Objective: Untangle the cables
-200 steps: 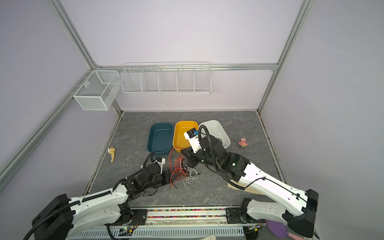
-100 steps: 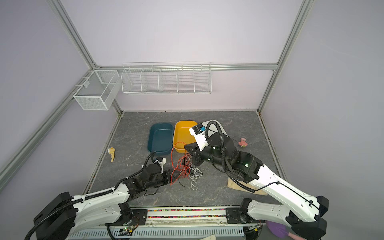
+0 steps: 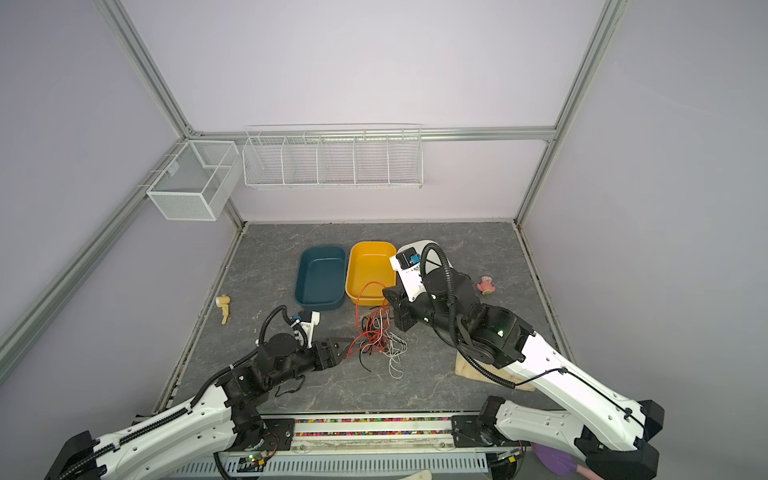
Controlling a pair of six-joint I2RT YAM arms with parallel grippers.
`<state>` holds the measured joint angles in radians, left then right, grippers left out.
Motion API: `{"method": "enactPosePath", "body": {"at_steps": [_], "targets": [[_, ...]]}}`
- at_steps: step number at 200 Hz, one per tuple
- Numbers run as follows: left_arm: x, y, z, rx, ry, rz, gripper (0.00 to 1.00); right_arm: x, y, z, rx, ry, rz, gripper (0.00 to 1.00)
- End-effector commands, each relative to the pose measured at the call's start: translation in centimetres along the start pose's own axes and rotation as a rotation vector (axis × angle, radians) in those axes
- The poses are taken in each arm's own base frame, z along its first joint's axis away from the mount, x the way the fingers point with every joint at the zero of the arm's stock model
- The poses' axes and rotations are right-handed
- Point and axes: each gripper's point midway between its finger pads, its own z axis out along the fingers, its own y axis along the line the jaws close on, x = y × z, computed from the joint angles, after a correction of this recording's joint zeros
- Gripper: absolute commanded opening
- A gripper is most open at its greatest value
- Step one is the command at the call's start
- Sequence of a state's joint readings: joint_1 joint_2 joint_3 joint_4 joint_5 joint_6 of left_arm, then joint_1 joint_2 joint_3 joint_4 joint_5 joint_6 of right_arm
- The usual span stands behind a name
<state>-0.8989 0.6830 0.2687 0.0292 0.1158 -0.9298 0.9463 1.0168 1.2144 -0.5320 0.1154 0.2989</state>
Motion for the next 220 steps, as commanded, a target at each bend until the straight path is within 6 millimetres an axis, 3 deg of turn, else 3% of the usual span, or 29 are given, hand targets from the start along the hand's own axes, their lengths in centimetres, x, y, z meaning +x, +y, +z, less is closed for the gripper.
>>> {"method": "enactPosePath", "body": {"at_steps": [1, 42, 47, 86, 125, 153, 176, 220], "targets": [[0.6, -1.5, -0.8, 0.099, 0.012, 0.066, 0.87, 0.4, -0.8, 0.3, 0.022, 0.008, 0.016, 0.06], [-0.2, -4.0, -2.8, 0.232, -0.048, 0.111, 0.86, 0.7, -1.2, 0.7, 0.019, 0.022, 0.038, 0.06], [0.6, -2.9, -2.5, 0.22, -0.034, 0.107, 0.87, 0.7, -1.2, 0.7, 0.017, 0.024, 0.041, 0.06], [1.4, -4.7, -2.9, 0.32, 0.012, 0.148, 0.87, 0.8, -0.9, 1.1, -0.005, 0.036, 0.048, 0.06], [1.3, -5.7, -2.3, 0.26, 0.093, 0.24, 0.84, 1.0, -0.2, 1.4, -0.042, 0.054, 0.055, 0.06], [1.5, -5.5, -1.2, 0.207, 0.145, 0.272, 0.75, 1.3, 0.0, 1.6, -0.057, 0.065, 0.058, 0.06], [1.7, -4.9, -0.4, 0.165, 0.179, 0.282, 0.61, 1.6, 0.1, 1.7, -0.061, 0.076, 0.062, 0.06], [2.0, -3.9, 0.0, 0.107, 0.207, 0.3, 0.43, 1.6, 0.1, 1.7, -0.067, 0.076, 0.063, 0.06]]}}
